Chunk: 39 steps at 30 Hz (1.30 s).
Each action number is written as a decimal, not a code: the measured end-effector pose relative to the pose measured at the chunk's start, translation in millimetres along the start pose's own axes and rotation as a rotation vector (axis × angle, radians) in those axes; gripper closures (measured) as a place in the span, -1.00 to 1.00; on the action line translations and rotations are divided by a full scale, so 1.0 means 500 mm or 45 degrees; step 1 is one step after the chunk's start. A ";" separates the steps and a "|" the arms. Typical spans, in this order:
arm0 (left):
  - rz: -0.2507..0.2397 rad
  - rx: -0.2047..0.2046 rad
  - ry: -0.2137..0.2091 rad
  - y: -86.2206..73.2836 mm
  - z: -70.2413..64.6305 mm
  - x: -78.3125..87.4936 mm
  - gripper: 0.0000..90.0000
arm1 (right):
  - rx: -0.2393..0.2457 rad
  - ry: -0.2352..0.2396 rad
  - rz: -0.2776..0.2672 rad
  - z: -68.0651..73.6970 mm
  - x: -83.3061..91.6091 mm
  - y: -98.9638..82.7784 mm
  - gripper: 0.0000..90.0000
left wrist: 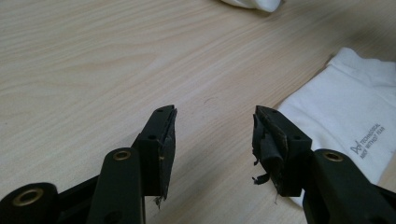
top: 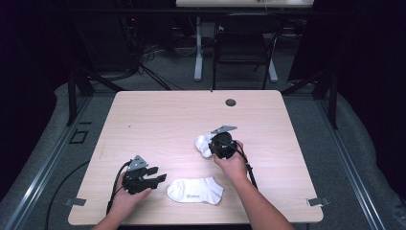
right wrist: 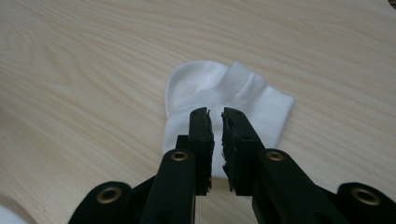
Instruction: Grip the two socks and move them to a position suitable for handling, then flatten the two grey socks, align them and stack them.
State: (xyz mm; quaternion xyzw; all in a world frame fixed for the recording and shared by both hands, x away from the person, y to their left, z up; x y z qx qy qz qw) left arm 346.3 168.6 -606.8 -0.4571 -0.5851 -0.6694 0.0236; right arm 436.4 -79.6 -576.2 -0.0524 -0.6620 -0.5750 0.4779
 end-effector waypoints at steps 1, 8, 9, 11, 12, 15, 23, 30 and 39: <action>-0.001 0.006 -0.006 0.001 0.000 0.000 0.10 | 0.000 -0.005 -0.001 0.000 -0.004 0.004 0.83; 0.006 -0.006 -0.002 -0.001 0.000 -0.002 0.10 | -0.002 -0.072 0.029 -0.017 -0.035 0.012 0.82; 0.002 -0.008 0.001 -0.001 0.001 -0.001 0.10 | -0.005 -0.074 0.036 -0.019 -0.039 0.012 0.81; -0.003 -0.002 0.001 0.000 0.002 0.001 0.10 | 0.002 -0.087 0.043 -0.021 -0.045 0.012 0.82; -0.003 0.006 0.001 0.000 0.002 0.001 0.10 | 0.006 -0.089 0.050 -0.023 -0.048 0.013 0.82; -0.005 0.020 0.002 -0.002 0.004 0.002 0.10 | 0.000 -0.088 0.057 -0.026 -0.056 0.016 0.82; -0.015 0.029 0.008 0.001 0.005 0.004 0.10 | 0.014 -0.084 0.118 -0.018 -0.081 0.001 0.84; -0.017 0.017 0.020 0.002 0.004 0.007 0.10 | 0.056 -0.056 0.113 0.002 -0.097 -0.013 0.88; -0.017 -0.003 0.024 0.004 0.002 0.001 0.10 | 0.108 0.028 0.111 0.038 -0.091 -0.027 0.92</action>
Point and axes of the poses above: each handheld gripper's, and its own axes: x roughly backward along the jaws, y roughly out of its top, z roughly to its left, the point moved 6 cm from there along -x, roughly forward along the jaws, and after that the axes turned 6 degrees about y, right-handed, at the moved point
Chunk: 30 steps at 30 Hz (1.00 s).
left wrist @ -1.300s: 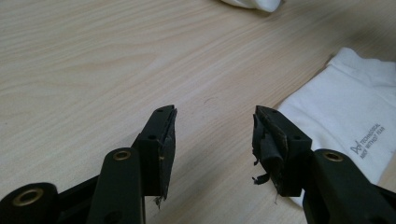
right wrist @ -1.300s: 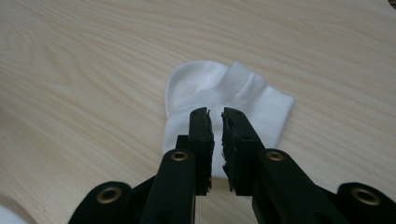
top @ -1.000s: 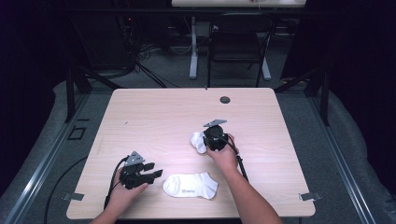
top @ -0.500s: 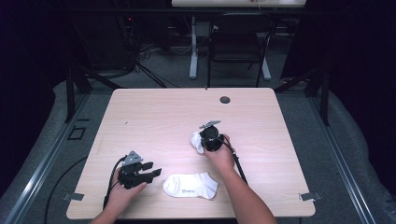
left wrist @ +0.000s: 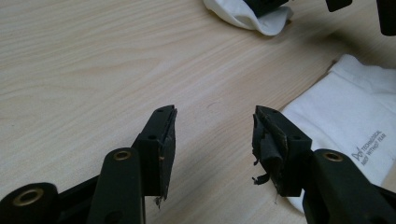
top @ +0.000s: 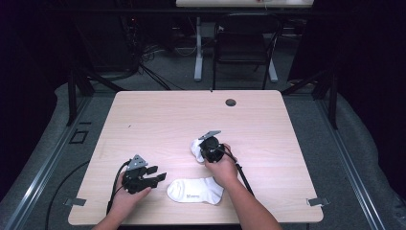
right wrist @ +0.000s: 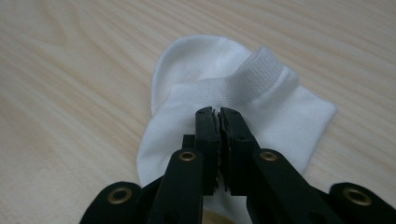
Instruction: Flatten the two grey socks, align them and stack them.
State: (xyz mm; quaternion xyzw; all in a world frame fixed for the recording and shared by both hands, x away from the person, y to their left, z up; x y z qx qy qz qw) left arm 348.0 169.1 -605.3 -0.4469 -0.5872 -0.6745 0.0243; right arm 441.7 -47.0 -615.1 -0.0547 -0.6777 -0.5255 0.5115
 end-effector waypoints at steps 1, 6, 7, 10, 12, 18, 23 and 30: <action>0.001 0.005 0.002 -0.001 0.000 -0.001 0.11 | 0.008 0.011 0.000 0.006 0.001 -0.002 0.92; 0.011 -0.010 0.004 -0.004 -0.003 0.003 0.11 | 0.051 0.062 0.004 0.032 0.001 -0.006 0.93; 0.009 -0.015 0.004 -0.004 -0.003 0.004 0.11 | 0.060 0.071 0.011 0.037 0.001 -0.007 0.93; 0.006 -0.015 0.009 -0.004 -0.004 0.005 0.11 | 0.078 0.086 0.008 0.049 0.000 -0.008 0.93; 0.010 -0.027 0.017 -0.003 -0.003 0.003 0.11 | 0.094 0.094 0.012 0.056 0.001 -0.010 0.94; 0.023 -0.016 0.013 0.000 -0.004 -0.004 0.20 | 0.106 0.135 0.005 0.071 0.003 -0.015 0.94; 0.019 -0.004 0.005 0.012 -0.009 -0.007 0.28 | 0.124 0.169 0.015 0.082 0.006 -0.020 0.95; 0.028 -0.070 0.014 0.014 -0.019 -0.013 0.35 | 0.156 0.141 -0.006 0.089 0.019 -0.016 0.86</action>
Point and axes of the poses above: each handheld gripper's, and its own axes: x roughly backward along the jaws, y roughly out of its top, z roughly to its left, the point moved 6 cm from there along -x, roughly forward along the jaws, and after that the axes turned 6 degrees about y, right-handed, at the moved point
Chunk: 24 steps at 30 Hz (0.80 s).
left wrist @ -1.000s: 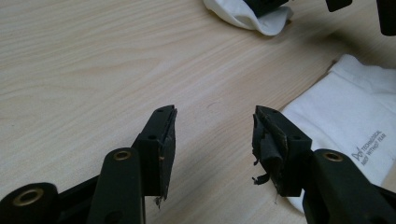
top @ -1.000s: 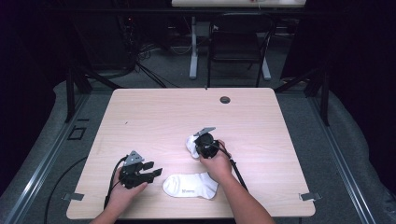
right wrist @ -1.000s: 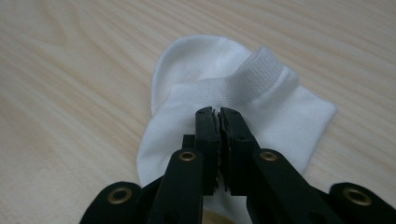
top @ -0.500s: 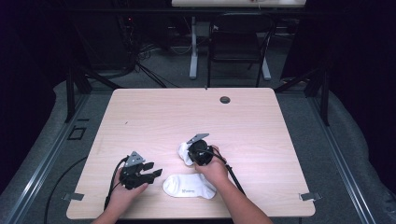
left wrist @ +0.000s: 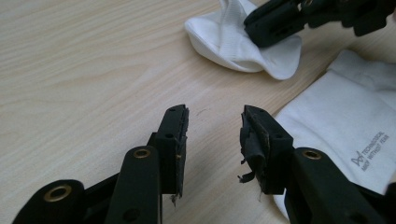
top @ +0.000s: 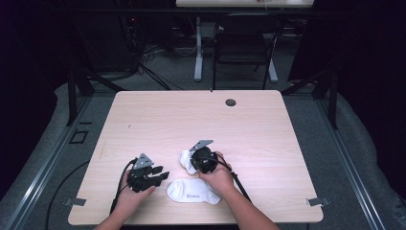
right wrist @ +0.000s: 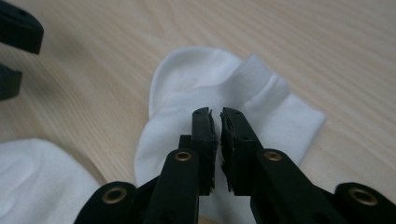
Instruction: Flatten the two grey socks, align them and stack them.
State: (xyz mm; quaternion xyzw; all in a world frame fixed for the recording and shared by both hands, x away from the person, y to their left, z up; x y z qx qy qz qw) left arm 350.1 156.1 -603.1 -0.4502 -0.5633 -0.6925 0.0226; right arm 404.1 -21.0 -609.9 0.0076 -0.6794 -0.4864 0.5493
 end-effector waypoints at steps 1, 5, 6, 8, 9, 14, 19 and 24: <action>-0.004 -0.001 0.002 0.000 0.000 0.001 0.35 | -0.023 -0.006 -0.031 0.001 0.007 0.006 0.83; -0.010 0.007 0.003 -0.003 0.004 0.004 0.34 | -0.044 0.014 -0.085 0.017 0.021 0.023 0.70; -0.013 0.015 0.004 -0.004 0.007 0.005 0.34 | -0.039 0.018 -0.089 0.022 0.021 0.025 0.68; -0.013 0.020 0.010 -0.007 0.012 0.007 0.34 | -0.016 0.014 -0.086 0.039 0.017 0.029 0.60; -0.010 0.028 0.018 -0.008 0.013 0.008 0.33 | -0.003 0.005 -0.079 0.047 0.013 0.029 0.54; -0.007 0.041 0.013 -0.013 0.017 0.010 0.33 | 0.051 -0.075 -0.004 0.058 -0.008 0.016 0.50; -0.012 0.040 0.014 -0.009 0.016 0.009 0.33 | 0.022 -0.098 -0.006 0.058 -0.008 0.006 0.69; -0.013 0.048 -0.001 0.003 0.013 0.010 0.33 | 0.001 -0.090 0.006 0.052 -0.006 -0.002 0.94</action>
Point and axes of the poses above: each handheld gripper's, and its own axes: x roughly backward along the jaws, y roughly out of its top, z roughly to its left, the point moved 6 cm from there along -x, roughly forward along the jaws, and after that the axes turned 6 degrees about y, right-handed, at the moved point
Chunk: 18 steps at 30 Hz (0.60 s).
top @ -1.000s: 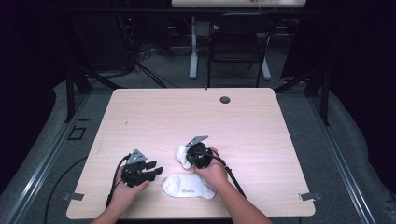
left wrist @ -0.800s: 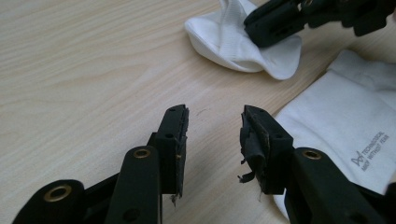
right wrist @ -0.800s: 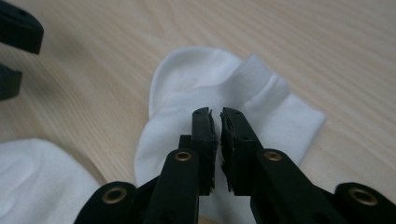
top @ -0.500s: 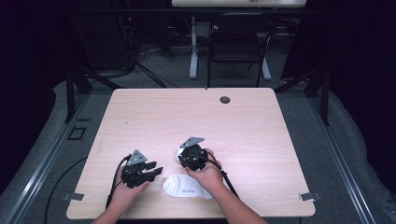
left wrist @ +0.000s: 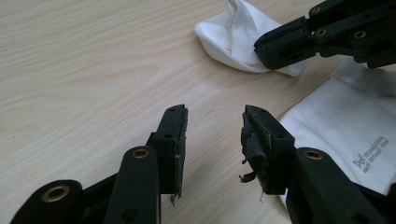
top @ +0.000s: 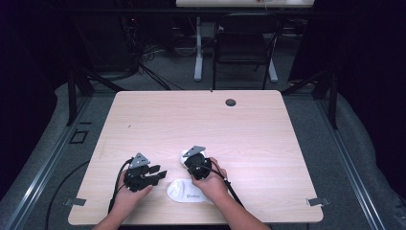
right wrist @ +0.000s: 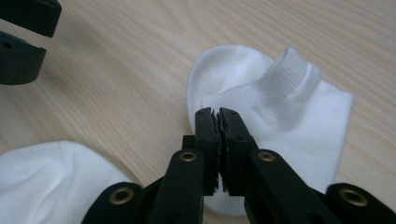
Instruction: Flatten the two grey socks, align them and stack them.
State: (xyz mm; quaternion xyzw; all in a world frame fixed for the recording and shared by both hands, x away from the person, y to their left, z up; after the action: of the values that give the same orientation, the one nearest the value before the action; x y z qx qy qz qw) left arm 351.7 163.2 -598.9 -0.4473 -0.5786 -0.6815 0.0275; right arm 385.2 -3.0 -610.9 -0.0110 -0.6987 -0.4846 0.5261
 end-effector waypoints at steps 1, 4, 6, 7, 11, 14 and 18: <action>0.001 -0.003 0.002 0.003 -0.001 0.000 0.33 | -0.016 0.009 -0.012 0.000 0.001 0.000 0.95; 0.002 -0.016 0.009 0.012 -0.002 -0.002 0.34 | -0.037 0.034 -0.038 0.000 0.010 0.000 0.96; 0.014 -0.022 0.021 0.022 -0.001 -0.010 0.37 | -0.046 0.037 -0.049 0.001 0.016 0.001 0.96; 0.010 -0.021 0.016 0.028 -0.001 -0.014 0.42 | -0.057 0.045 -0.058 0.002 0.021 0.001 0.96; 0.000 -0.008 0.014 0.046 -0.007 -0.030 0.52 | -0.095 0.072 -0.099 0.003 0.033 0.005 0.96; 0.000 -0.030 0.014 0.062 -0.019 -0.047 0.69 | -0.127 0.093 -0.131 0.003 0.043 0.009 0.96; 0.008 -0.048 0.005 0.076 -0.033 -0.067 0.84 | -0.139 0.105 -0.154 0.003 0.054 0.012 0.97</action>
State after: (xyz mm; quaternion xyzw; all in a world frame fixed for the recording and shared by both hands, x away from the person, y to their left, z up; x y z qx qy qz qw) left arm 383.3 121.1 -590.3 -0.4481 -0.5643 -0.6930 0.0223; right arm 375.3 -12.4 -586.6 0.0226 -0.6484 -0.5530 0.5228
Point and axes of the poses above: each handheld gripper's, and its own axes: x roughly backward along the jaws, y roughly out of its top, z roughly to its left, the point moved 6 cm from there along -x, roughly forward along the jaws, and after that the axes turned 6 degrees about y, right-handed, at the moved point
